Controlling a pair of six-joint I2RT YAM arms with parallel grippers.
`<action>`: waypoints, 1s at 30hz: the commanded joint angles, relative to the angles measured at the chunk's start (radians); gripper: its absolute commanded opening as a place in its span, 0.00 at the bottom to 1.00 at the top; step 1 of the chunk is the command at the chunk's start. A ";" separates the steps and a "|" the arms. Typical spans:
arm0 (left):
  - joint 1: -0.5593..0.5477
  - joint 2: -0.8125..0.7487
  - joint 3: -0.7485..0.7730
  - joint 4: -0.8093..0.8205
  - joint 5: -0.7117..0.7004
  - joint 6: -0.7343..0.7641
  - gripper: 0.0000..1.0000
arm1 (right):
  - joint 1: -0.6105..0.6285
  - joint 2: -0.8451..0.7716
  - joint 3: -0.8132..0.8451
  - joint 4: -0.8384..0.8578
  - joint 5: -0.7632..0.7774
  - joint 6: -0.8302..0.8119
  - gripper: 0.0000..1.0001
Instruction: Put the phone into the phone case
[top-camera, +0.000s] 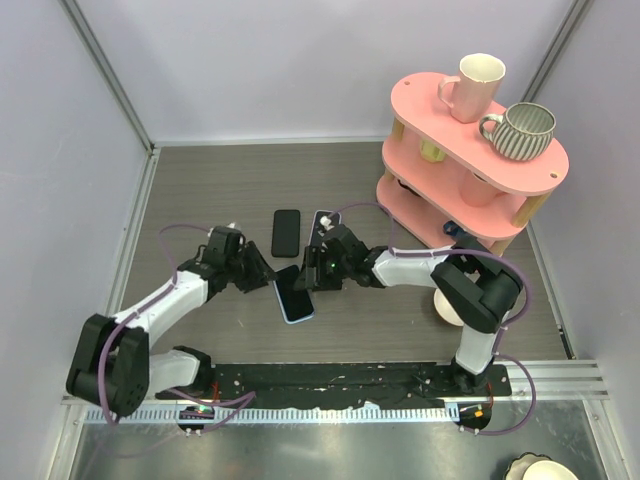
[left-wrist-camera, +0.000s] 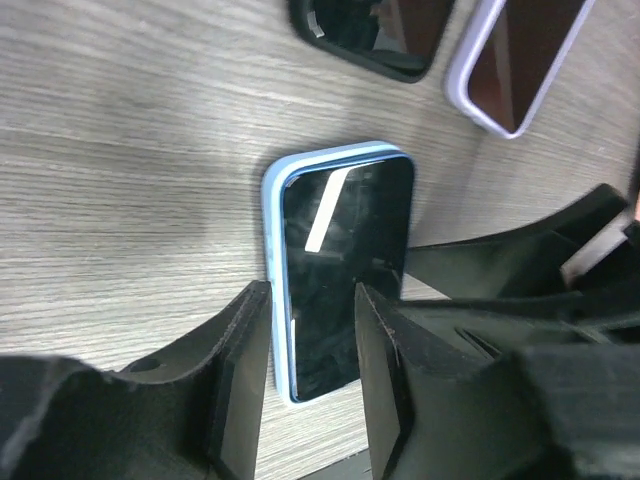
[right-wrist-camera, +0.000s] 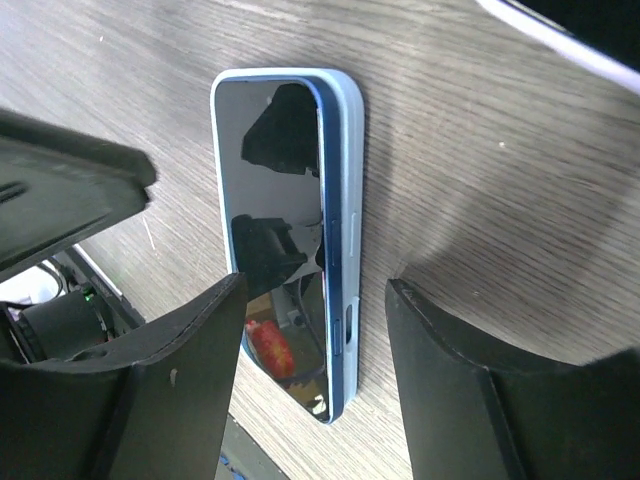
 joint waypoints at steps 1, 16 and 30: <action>0.040 0.083 0.007 0.002 0.107 0.029 0.40 | 0.005 0.022 -0.020 0.076 -0.054 -0.033 0.64; 0.058 0.143 -0.100 0.061 0.096 -0.005 0.00 | 0.040 0.059 0.046 0.010 0.053 -0.018 0.63; 0.058 0.180 -0.148 0.160 0.151 -0.036 0.00 | 0.026 0.013 -0.050 0.461 -0.190 0.200 0.60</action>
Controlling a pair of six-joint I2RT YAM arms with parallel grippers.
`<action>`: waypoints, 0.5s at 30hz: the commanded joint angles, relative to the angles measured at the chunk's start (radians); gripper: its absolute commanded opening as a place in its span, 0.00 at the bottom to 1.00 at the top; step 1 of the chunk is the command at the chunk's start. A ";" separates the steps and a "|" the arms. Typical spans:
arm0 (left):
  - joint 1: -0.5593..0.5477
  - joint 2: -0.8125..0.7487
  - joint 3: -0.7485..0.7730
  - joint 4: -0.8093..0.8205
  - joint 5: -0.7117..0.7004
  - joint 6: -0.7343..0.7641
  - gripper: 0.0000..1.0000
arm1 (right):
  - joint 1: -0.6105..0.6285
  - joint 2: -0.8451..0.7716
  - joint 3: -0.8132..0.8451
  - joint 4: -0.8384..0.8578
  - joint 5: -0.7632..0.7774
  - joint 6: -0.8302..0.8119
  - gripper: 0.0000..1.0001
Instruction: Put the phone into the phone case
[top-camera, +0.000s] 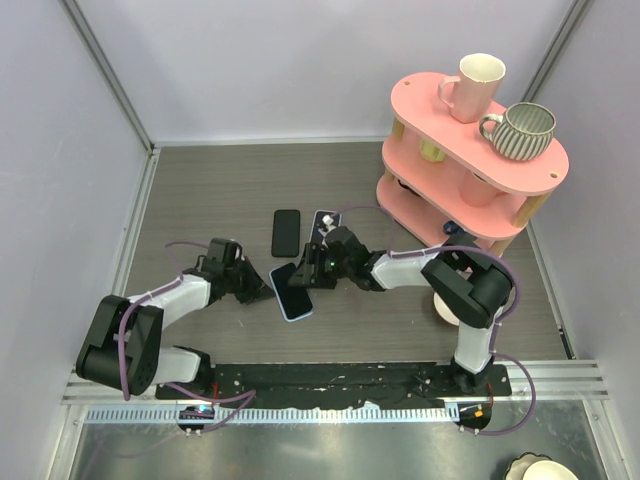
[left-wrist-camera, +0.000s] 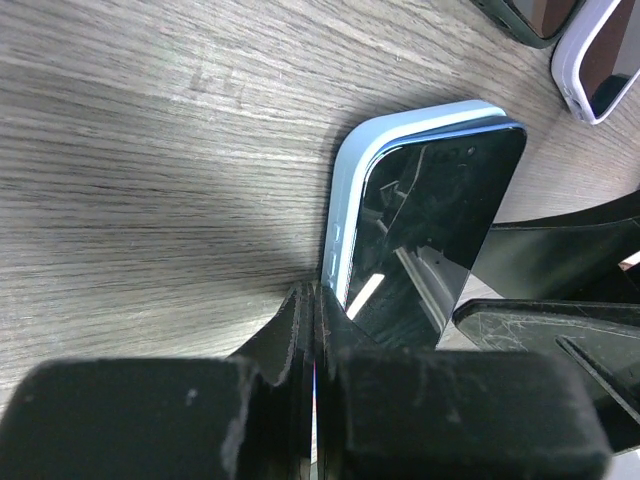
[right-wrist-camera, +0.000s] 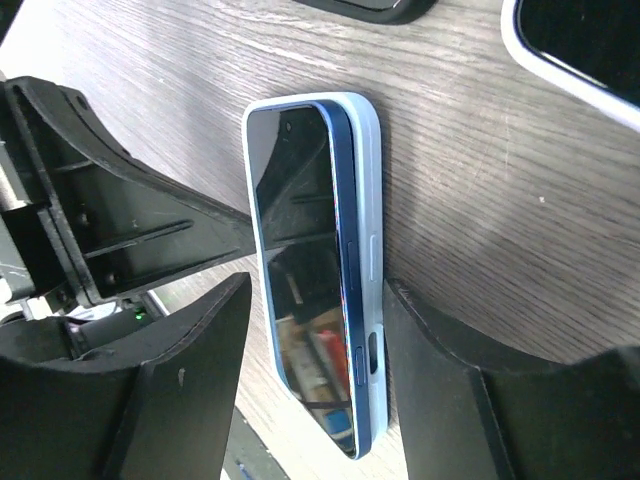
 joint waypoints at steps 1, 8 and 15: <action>-0.009 0.036 -0.028 0.029 -0.005 0.003 0.00 | 0.025 -0.036 -0.029 0.311 -0.154 0.138 0.60; -0.009 0.031 -0.025 0.026 -0.006 0.004 0.00 | 0.014 -0.033 -0.081 0.384 -0.176 0.175 0.59; -0.009 0.018 -0.020 0.018 -0.009 0.004 0.00 | 0.003 -0.041 -0.098 0.336 -0.153 0.143 0.57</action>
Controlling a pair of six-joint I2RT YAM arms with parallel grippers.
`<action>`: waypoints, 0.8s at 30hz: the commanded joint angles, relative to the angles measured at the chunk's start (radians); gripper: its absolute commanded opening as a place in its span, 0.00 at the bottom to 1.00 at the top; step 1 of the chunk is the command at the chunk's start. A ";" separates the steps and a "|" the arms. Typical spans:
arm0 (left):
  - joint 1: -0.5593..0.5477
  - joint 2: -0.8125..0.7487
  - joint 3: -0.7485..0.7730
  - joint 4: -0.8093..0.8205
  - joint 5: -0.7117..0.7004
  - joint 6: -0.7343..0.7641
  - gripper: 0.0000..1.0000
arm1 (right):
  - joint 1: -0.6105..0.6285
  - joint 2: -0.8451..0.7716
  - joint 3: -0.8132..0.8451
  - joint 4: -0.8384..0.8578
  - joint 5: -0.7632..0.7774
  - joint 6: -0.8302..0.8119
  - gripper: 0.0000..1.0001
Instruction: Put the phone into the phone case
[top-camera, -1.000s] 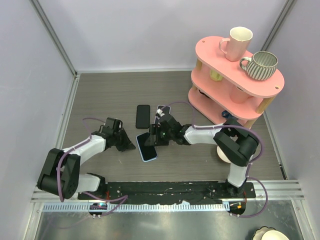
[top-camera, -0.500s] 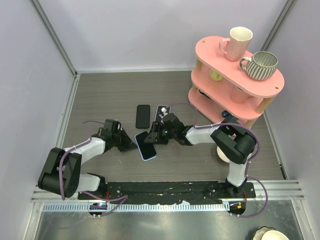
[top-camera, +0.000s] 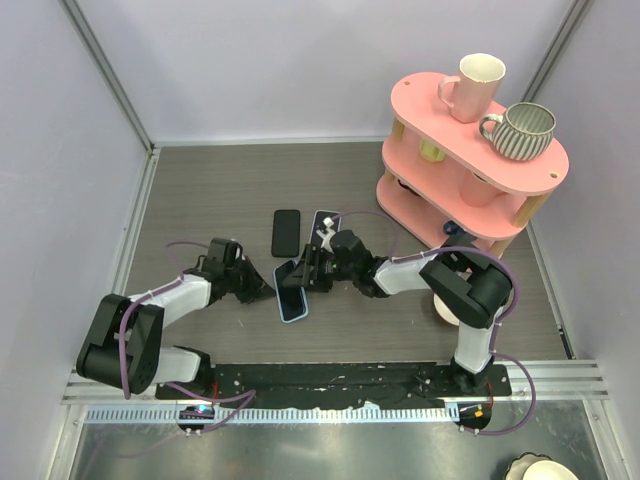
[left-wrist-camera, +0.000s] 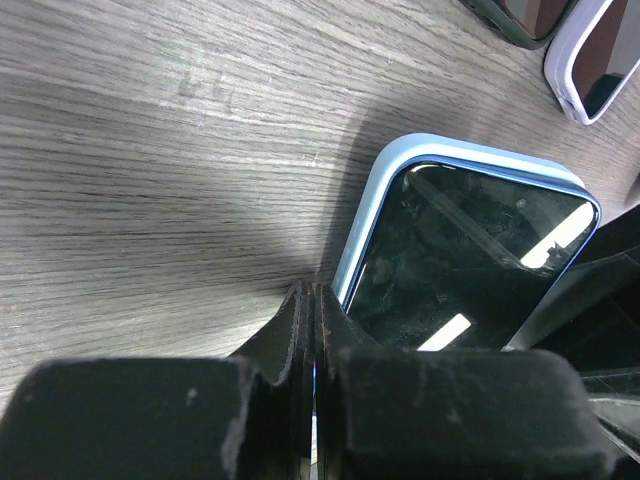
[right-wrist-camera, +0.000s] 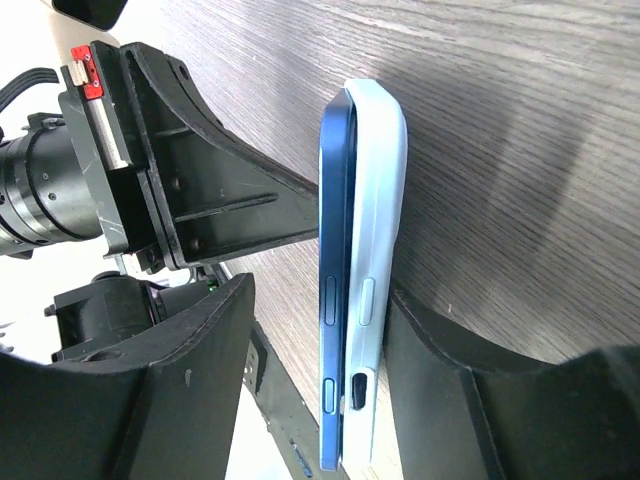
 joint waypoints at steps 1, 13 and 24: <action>-0.010 0.011 -0.014 -0.007 -0.018 0.012 0.00 | 0.005 -0.044 -0.011 0.095 -0.037 0.010 0.55; -0.010 0.012 -0.013 0.002 -0.012 0.007 0.00 | -0.010 -0.058 -0.053 0.082 -0.034 -0.002 0.14; -0.010 -0.034 -0.009 0.008 0.022 0.004 0.00 | -0.018 -0.051 -0.030 0.043 -0.070 -0.044 0.16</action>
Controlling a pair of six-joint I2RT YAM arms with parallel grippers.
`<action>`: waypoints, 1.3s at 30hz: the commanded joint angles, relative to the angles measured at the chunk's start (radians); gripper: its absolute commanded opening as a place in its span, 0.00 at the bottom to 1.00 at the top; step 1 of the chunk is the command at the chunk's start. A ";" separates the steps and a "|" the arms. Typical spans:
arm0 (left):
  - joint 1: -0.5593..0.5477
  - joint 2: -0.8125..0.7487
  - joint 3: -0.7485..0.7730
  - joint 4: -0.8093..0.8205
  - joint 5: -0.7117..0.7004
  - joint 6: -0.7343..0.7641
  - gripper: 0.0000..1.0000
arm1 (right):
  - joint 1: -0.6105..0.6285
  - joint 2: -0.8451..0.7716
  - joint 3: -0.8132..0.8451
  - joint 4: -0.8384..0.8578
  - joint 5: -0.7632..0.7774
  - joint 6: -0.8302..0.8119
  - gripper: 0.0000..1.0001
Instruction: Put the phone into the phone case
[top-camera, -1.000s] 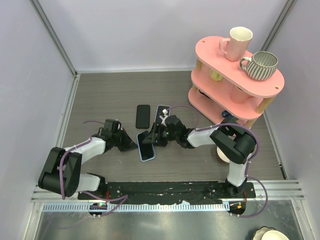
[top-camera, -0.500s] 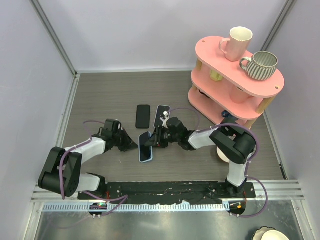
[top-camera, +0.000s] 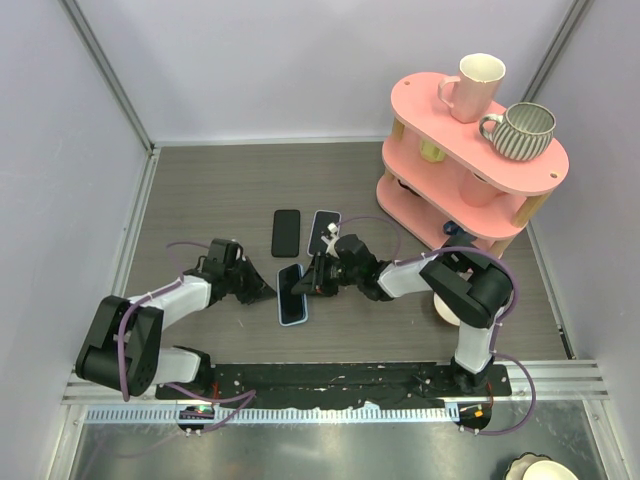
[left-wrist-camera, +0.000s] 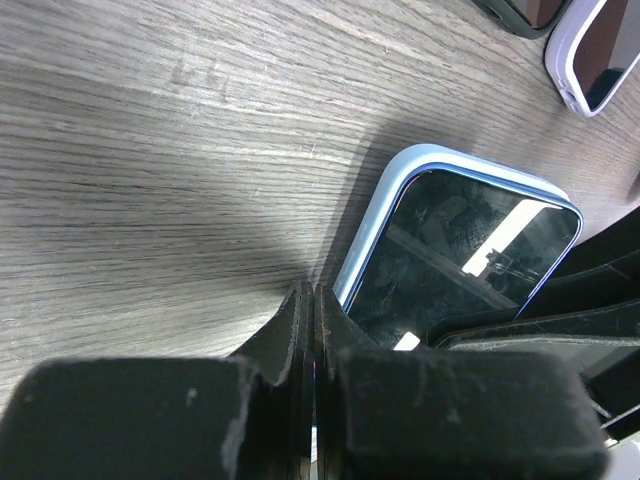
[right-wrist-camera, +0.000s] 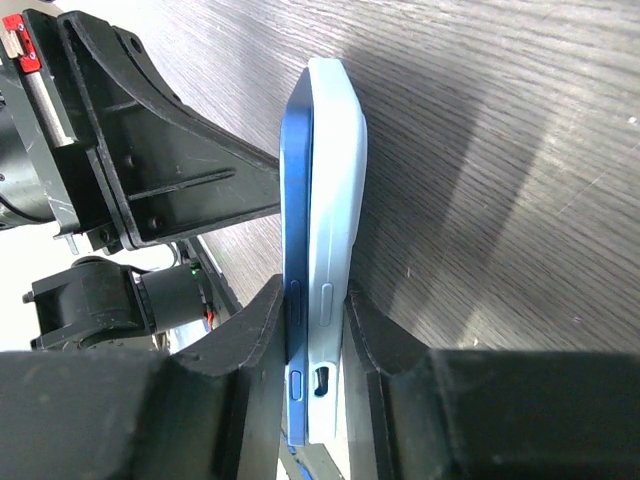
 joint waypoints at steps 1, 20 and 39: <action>-0.004 -0.011 -0.005 0.017 0.025 0.003 0.00 | -0.005 -0.046 0.028 0.044 -0.059 -0.031 0.34; -0.004 0.015 -0.048 0.097 0.068 -0.011 0.00 | -0.006 -0.058 -0.026 0.170 -0.105 0.075 0.34; -0.007 0.006 -0.054 0.106 0.076 -0.022 0.00 | -0.006 -0.046 0.035 -0.025 -0.051 -0.016 0.39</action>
